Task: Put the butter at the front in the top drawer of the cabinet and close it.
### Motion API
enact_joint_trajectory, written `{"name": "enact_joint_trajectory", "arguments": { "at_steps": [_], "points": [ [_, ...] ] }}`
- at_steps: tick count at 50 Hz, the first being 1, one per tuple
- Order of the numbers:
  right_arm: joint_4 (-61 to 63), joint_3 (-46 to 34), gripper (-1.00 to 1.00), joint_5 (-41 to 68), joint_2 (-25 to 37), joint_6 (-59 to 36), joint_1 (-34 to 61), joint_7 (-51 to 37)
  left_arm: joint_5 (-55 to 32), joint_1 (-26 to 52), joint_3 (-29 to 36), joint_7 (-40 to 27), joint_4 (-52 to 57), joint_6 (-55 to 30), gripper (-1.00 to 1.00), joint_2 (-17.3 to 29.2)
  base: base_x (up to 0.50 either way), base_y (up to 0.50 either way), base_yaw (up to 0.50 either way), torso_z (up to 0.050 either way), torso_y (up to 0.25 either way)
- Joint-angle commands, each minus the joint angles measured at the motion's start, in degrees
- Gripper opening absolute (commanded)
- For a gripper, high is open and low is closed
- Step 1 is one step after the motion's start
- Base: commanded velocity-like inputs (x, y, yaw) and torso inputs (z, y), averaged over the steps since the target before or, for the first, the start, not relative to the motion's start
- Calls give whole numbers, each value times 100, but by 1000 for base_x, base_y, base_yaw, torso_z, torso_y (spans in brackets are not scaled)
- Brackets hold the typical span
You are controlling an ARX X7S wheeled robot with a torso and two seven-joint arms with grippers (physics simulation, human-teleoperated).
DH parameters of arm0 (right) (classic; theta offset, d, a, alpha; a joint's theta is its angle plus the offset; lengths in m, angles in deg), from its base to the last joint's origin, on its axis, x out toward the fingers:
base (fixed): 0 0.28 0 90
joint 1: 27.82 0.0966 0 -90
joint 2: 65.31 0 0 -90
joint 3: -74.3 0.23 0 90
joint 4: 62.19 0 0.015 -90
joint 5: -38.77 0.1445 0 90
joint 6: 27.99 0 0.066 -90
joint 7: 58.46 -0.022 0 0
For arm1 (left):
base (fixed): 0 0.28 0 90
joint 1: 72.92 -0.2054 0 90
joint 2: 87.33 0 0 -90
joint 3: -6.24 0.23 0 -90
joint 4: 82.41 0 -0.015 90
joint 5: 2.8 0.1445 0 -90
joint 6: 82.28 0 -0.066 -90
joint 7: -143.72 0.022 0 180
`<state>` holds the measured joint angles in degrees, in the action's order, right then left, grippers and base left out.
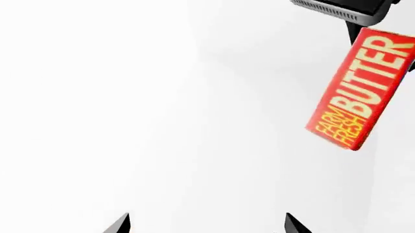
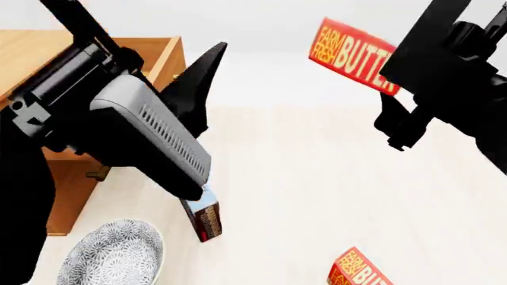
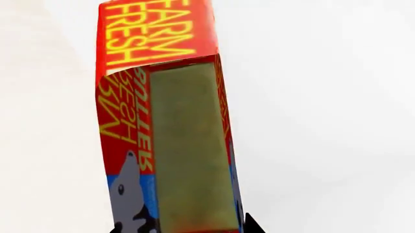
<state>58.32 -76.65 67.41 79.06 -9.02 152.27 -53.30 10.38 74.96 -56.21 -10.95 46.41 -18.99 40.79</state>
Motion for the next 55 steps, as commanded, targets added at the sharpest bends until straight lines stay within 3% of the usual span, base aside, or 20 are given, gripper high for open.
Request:
{"name": "enact_joint_trajectory", "arguments": {
  "at_steps": [1,14,24,36,55],
  "points": [
    [938,-889,-100,-1482,208,-183,1032,-215,479,2111,865,1635,-1759,1351,100,-114,0,0,3,0,0],
    [586,-1093,-100,-1838,254,129,1383,-111,887,2823,1771,1655,-3316,4399,100,352,0,0,0,0,1],
    [508,-1511,-100,-2442,216,587,1667,-189,1044,2693,1912,1199,-3611,5249,100,447,0,0,0,0,1],
    [703,-2062,-100,-3100,242,776,1754,-314,758,2066,1824,803,-3466,4808,100,277,0,0,0,1,1],
    [1510,-1970,-100,-3080,504,228,1463,-487,459,1693,1734,479,-3660,4213,100,-158,0,0,0,0,2]
  ]
}}
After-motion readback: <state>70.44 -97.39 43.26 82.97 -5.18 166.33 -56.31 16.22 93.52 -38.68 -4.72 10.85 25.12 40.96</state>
